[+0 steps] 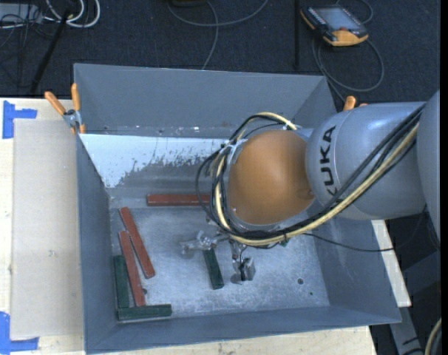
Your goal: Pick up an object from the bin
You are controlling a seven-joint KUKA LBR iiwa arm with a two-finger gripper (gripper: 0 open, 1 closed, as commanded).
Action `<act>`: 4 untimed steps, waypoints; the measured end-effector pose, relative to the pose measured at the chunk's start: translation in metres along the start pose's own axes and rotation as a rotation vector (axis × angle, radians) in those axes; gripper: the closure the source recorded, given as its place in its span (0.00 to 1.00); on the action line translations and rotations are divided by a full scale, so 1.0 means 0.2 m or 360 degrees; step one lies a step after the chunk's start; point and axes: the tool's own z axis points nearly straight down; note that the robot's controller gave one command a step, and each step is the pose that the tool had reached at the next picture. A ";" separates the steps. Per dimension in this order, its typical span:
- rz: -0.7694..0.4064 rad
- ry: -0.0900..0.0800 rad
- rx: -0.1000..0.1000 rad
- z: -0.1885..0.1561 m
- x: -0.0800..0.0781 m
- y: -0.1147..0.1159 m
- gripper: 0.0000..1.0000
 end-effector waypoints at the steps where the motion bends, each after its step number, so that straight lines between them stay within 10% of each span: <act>1: -0.0307 0.0005 -0.0005 0.17 -0.02 -0.01 0.00; 2: -0.0301 0.0002 -0.0003 0.18 -0.03 -0.01 0.00; 3: -0.0296 0.0000 -0.0002 0.17 -0.03 -0.01 1.00; 4: -0.0289 -0.0001 0.0001 0.10 -0.03 -0.01 1.00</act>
Offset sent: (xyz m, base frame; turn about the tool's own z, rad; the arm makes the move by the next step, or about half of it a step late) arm 0.0050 0.0022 -0.0330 -0.1953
